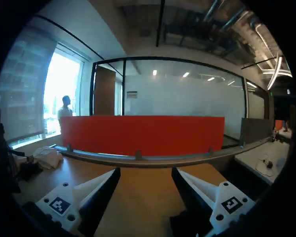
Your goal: Fold towel
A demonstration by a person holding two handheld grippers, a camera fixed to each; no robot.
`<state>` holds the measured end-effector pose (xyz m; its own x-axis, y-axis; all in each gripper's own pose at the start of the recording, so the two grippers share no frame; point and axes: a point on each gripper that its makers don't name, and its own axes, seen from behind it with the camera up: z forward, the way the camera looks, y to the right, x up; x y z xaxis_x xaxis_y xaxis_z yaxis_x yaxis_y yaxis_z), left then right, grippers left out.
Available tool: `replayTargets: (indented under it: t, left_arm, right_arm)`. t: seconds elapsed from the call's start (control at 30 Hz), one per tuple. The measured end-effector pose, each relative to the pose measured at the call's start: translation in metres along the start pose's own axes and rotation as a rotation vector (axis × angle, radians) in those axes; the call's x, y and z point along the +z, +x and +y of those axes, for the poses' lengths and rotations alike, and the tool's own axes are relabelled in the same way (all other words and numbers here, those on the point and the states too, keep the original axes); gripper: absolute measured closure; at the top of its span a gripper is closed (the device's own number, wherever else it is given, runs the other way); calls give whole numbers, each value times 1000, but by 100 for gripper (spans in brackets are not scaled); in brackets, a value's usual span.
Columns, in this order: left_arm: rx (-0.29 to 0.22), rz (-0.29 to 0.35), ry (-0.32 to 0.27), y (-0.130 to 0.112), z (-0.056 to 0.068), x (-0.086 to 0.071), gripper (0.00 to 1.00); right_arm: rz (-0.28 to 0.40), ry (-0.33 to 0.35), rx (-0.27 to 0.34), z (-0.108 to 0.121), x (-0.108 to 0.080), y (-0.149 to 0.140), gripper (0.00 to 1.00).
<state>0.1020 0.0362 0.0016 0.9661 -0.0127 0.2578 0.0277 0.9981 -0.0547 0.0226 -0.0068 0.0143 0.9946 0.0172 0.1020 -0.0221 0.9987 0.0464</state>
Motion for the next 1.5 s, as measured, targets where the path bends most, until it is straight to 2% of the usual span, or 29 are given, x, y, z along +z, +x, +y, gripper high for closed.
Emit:
replayTargets:
  t: [0.2, 0.5, 0.87, 1.07, 1.27, 1.5]
  left_arm:
    - [-4, 22, 1, 3, -1, 2, 10]
    - [-44, 51, -19, 2, -3, 5, 10]
    - [-29, 113, -12, -13, -9, 12, 10]
    - [-26, 127, -18, -27, -10, 17, 10]
    - [-12, 160, 8, -40, -20, 19, 10]
    - [-22, 193, 31, -58, -32, 19, 10]
  right_arm:
    - [-5, 3, 0, -13, 5, 0, 0]
    - [-7, 3, -2, -20, 8, -3, 0]
    - [-7, 13, 7, -27, 11, -24, 0]
    - [20, 14, 8, -31, 14, -17, 0]
    - [22, 26, 8, -35, 15, -20, 0]
    - [22, 22, 9, -35, 16, -32, 0]
